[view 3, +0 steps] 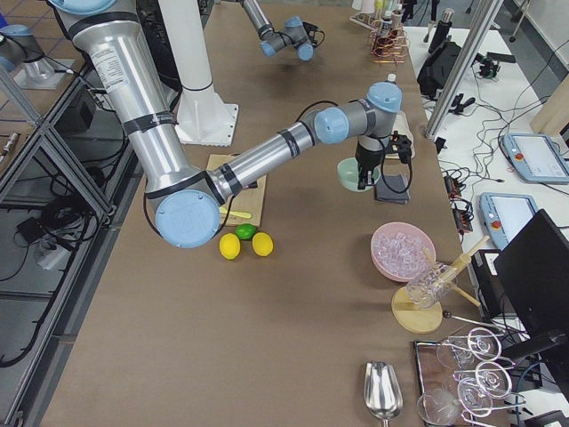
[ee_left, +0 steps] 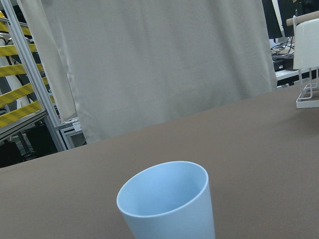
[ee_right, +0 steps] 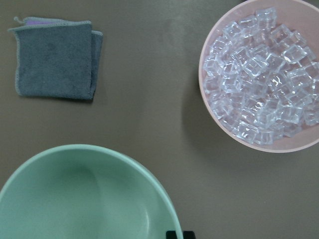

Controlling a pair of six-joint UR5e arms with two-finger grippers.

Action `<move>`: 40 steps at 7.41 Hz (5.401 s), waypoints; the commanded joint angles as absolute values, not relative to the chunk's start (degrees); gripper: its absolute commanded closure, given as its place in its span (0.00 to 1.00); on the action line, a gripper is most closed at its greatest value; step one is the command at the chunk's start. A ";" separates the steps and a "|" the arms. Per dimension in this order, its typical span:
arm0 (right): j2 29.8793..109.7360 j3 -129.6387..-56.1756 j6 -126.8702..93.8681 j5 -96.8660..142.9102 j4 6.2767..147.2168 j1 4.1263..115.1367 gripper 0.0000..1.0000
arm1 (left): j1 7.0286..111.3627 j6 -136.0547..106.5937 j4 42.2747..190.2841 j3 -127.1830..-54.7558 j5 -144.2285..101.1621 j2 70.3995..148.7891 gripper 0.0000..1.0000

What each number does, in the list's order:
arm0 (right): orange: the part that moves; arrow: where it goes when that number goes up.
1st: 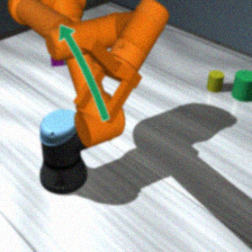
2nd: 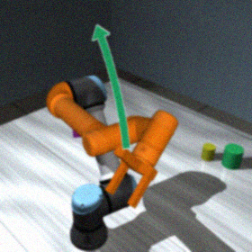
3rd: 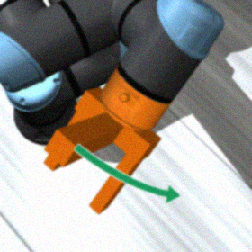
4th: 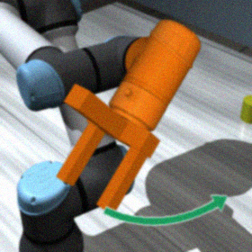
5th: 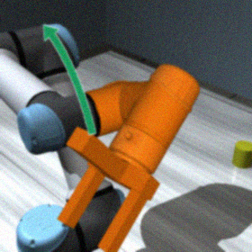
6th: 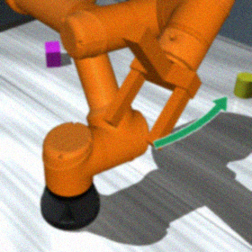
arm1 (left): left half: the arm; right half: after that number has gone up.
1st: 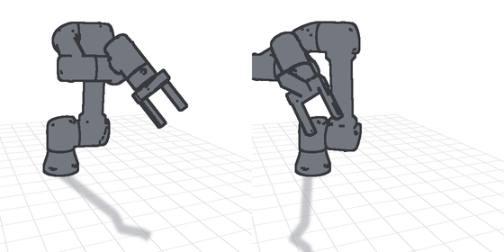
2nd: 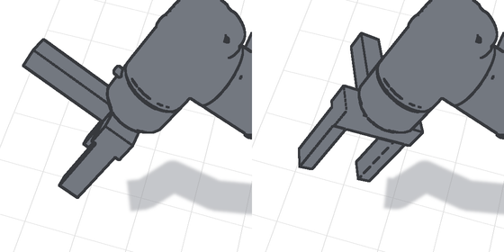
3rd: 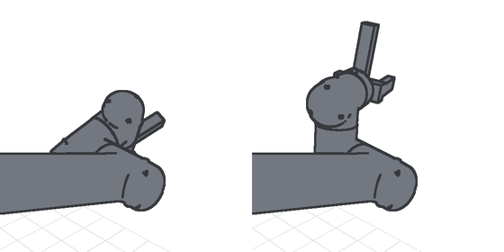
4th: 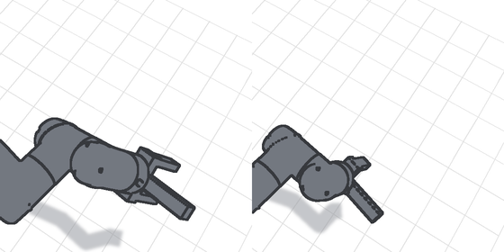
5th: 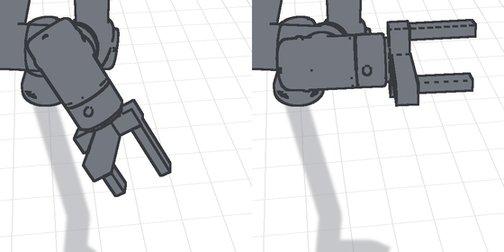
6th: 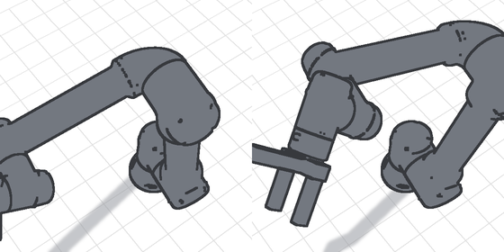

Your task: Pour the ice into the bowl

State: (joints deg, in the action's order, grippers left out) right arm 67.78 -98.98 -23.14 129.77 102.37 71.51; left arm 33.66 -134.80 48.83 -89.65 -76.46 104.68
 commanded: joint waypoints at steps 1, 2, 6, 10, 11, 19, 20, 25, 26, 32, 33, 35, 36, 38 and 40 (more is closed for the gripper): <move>62.16 -98.44 -33.00 126.84 103.97 66.56 1.00 | 33.75 -134.65 50.10 -88.07 -76.29 104.42 0.04; 59.96 -98.44 -37.66 125.00 104.06 64.18 1.00 | 33.92 -134.65 50.97 -87.98 -76.20 104.24 0.03; 49.86 -97.83 -54.89 117.18 104.06 52.15 1.00 | 34.98 -134.65 56.33 -83.33 -76.11 103.19 0.04; 42.90 -95.98 -66.15 111.29 103.89 41.69 1.00 | 35.16 -134.65 57.48 -83.41 -76.20 100.55 0.04; 41.32 -95.98 -68.97 109.01 103.80 38.70 1.00 | 35.16 -134.65 57.39 -83.41 -76.20 100.55 0.04; 28.56 -71.99 -75.50 102.57 88.96 30.77 1.00 | 36.99 -133.86 61.35 -83.93 -76.11 99.75 0.34; 28.83 -71.72 -75.59 101.44 88.51 30.07 1.00 | 37.78 -131.86 61.52 -84.72 -76.20 100.10 0.34; 30.23 -70.75 -77.52 98.62 84.64 26.46 1.00 | 39.90 -127.18 61.17 -94.48 -76.20 100.63 0.34; 30.32 -70.75 -77.43 98.18 84.55 26.46 1.00 | 39.90 -127.09 61.17 -94.57 -76.20 101.07 0.34; 30.23 -73.55 -74.97 102.64 85.96 31.89 0.02 | 40.52 -126.30 60.03 -94.75 -76.11 104.67 0.35; 30.23 -75.83 -74.54 104.92 88.13 34.08 0.02 | 40.69 -125.52 57.42 -95.18 -76.20 106.77 0.35; 31.19 -80.75 -63.00 113.24 96.21 43.19 0.02 | 40.69 -125.42 50.14 -98.86 -76.29 111.86 0.35; 32.59 -82.42 -56.06 117.03 99.37 47.94 0.02 | 40.43 -125.42 47.14 -100.79 -76.46 114.41 0.35; 41.69 -88.12 -42.77 121.27 100.11 55.34 0.02 | 38.16 -125.42 44.40 -104.48 -76.73 118.29 0.36; 51.63 -92.18 -31.26 125.93 99.67 62.98 0.02 | 35.70 -125.51 44.38 -107.57 -76.82 122.41 0.37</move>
